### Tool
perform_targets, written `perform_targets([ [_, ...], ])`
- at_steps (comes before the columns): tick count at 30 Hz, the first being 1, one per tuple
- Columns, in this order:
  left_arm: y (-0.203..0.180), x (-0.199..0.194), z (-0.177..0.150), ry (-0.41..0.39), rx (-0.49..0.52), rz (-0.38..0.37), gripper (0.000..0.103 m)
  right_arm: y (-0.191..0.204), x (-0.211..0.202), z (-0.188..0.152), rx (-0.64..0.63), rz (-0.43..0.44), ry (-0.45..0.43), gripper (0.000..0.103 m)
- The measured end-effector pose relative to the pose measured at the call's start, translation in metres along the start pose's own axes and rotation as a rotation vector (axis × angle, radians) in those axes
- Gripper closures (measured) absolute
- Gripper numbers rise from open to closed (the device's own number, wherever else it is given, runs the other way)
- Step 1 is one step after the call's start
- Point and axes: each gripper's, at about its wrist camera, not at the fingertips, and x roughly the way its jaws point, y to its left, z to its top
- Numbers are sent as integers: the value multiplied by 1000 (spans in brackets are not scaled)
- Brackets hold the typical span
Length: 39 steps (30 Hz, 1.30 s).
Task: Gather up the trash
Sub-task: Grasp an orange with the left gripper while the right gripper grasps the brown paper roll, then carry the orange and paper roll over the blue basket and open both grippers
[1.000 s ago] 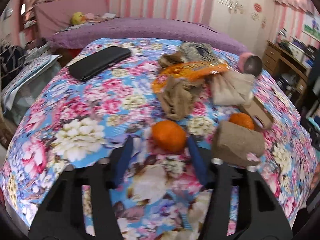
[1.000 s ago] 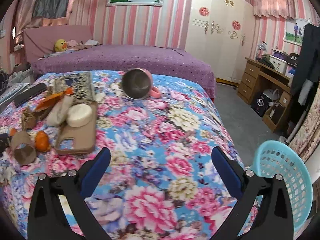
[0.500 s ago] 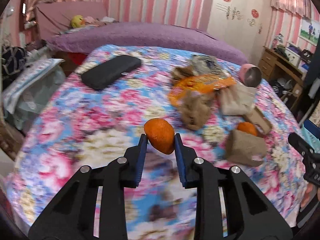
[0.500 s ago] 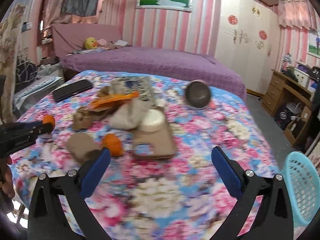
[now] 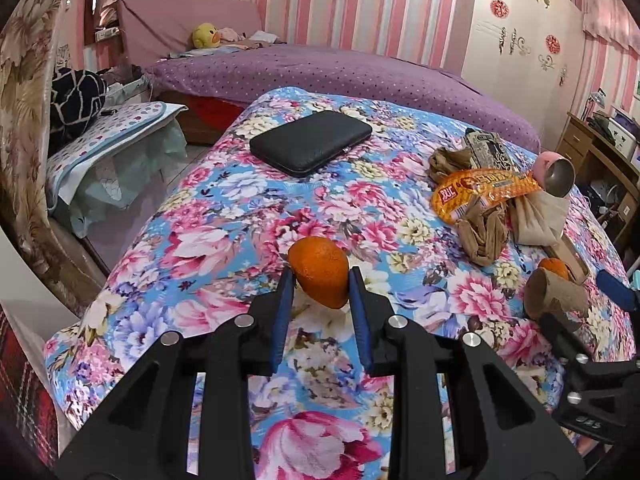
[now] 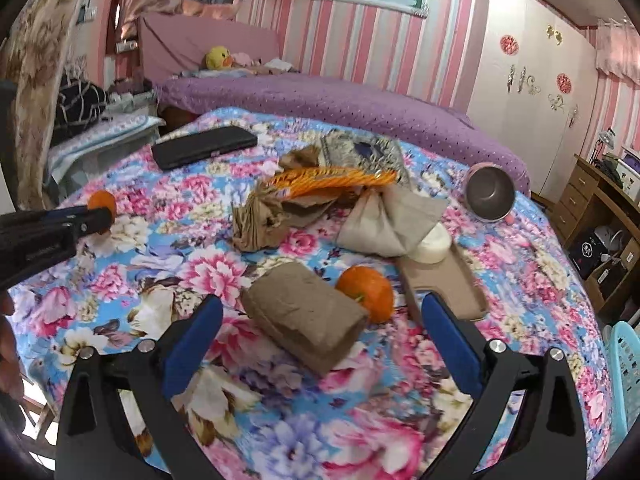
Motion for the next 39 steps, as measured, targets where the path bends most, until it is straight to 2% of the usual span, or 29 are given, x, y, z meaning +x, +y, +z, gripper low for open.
perform_targets([
  [2,-4,0,-1,0,15,2,76,0,8,0,1,-1,27,26],
  [5,-10,-2,0,-9,31,1,76,-4,12,-1,21,40,40,38],
  [8,-15,-4,0,-22,38,2,76,-3,10,0,5,44,23,42],
  [15,-27,-11,3,-54,46,-5,76,-29,-9,1,26,33,-26,43],
  [22,-53,-17,7,-69,47,-41,76,-85,-20,2,54,3,-34,43],
  [34,-109,-9,8,-67,114,-74,76,-191,-31,-14,66,-92,-31,43],
  [39,-134,-8,4,-62,146,-83,76,-220,-30,-25,81,-106,-33,43],
])
